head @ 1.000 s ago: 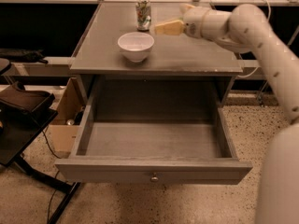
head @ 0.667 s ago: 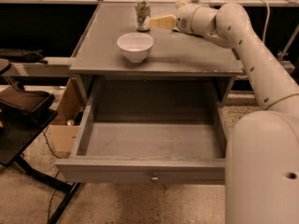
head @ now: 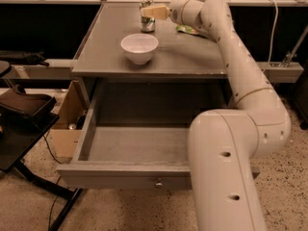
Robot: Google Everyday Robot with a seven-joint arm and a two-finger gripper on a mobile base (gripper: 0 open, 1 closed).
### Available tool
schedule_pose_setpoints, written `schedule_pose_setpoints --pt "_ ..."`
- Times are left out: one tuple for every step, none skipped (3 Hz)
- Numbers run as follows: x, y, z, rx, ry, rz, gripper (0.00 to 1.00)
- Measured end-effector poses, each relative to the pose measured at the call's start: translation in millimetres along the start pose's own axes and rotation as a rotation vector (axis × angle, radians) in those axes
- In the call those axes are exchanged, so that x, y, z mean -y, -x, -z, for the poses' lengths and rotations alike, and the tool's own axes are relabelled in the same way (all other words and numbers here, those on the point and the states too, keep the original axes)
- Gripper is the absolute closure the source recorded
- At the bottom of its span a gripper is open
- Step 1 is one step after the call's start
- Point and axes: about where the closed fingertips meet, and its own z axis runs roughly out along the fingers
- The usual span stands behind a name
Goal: Place 7up can into top drawer
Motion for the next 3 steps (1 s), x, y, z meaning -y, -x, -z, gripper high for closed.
schedule_pose_setpoints --pt "3.0 -1.8 -19.4 -0.032 -0.050 -0.005 0.00" --pt "-0.4 -8.5 -36.4 -0.077 -0.082 -0.002 0.00" --pt "-3.5 -12.6 -48.6 -0.111 -0.105 -0.004 0.00"
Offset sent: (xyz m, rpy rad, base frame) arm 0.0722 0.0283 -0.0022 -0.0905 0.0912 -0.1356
